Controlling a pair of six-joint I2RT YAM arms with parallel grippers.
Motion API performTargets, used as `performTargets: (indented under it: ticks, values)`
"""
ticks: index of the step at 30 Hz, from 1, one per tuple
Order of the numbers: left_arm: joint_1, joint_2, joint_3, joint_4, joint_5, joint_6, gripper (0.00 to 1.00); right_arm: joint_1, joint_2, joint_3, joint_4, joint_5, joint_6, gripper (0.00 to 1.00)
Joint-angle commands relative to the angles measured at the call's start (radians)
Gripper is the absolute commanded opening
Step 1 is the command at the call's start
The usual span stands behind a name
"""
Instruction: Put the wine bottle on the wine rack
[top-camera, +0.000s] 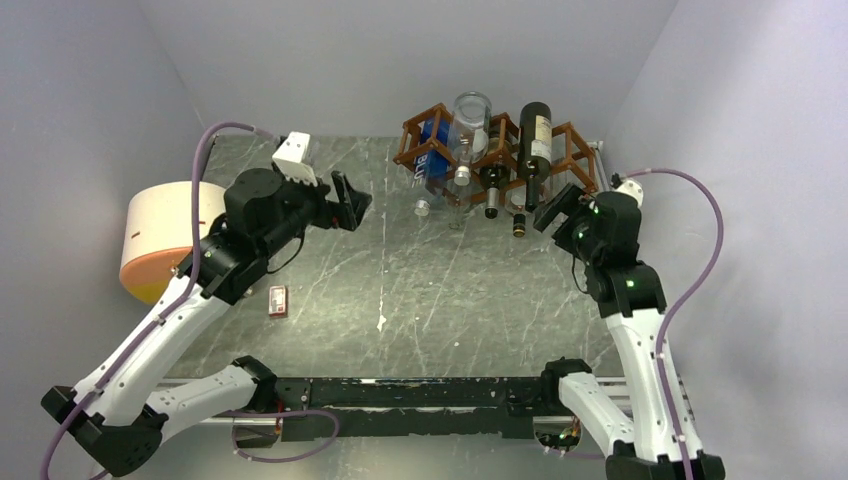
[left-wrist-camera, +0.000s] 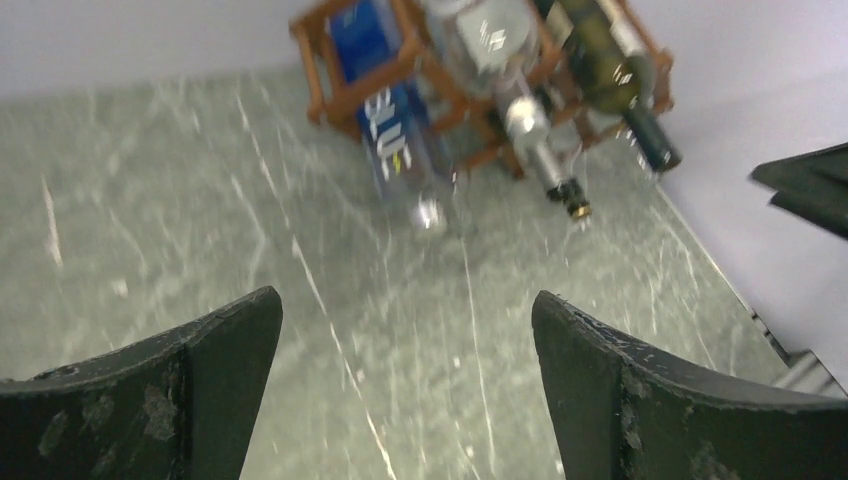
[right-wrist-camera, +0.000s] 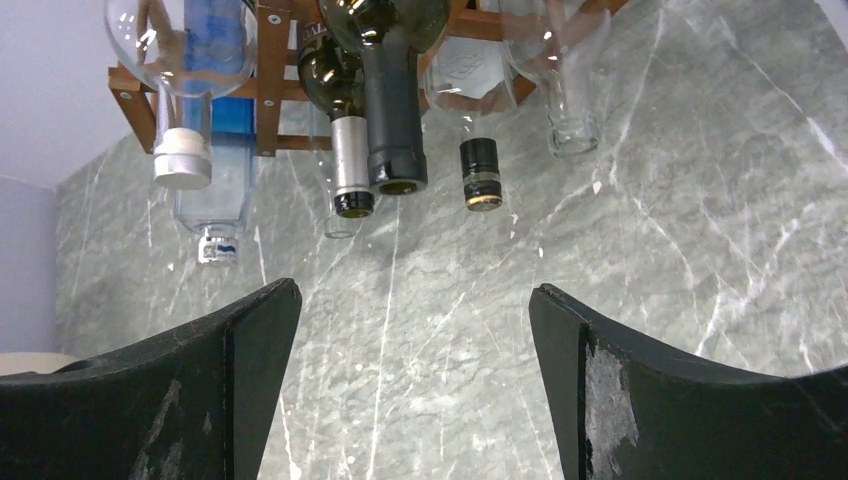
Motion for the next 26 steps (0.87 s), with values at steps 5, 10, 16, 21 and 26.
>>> performTargets:
  ticks: [5, 10, 16, 21, 26]
  values:
    - [-0.008, -0.155, -0.043, -0.287, -0.018, -0.165, 0.99, -0.004, -0.123, 0.137, -0.198, 0.094, 0.013, 0.89]
    - [-0.008, -0.312, 0.005, -0.333, -0.083, -0.101, 0.99, -0.005, -0.210, 0.229, -0.228, 0.132, -0.036, 0.89]
    - [-0.007, -0.413, 0.122, -0.396, -0.142, -0.015, 0.99, -0.005, -0.273, 0.331, -0.241, 0.152, -0.078, 0.89]
    - [-0.008, -0.432, 0.194, -0.444, -0.157, 0.011, 0.99, -0.005, -0.311, 0.361, -0.224, 0.152, -0.086, 0.89]
    - [-0.007, -0.432, 0.205, -0.468, -0.174, 0.017, 0.99, -0.005, -0.316, 0.369, -0.222, 0.132, -0.090, 0.88]
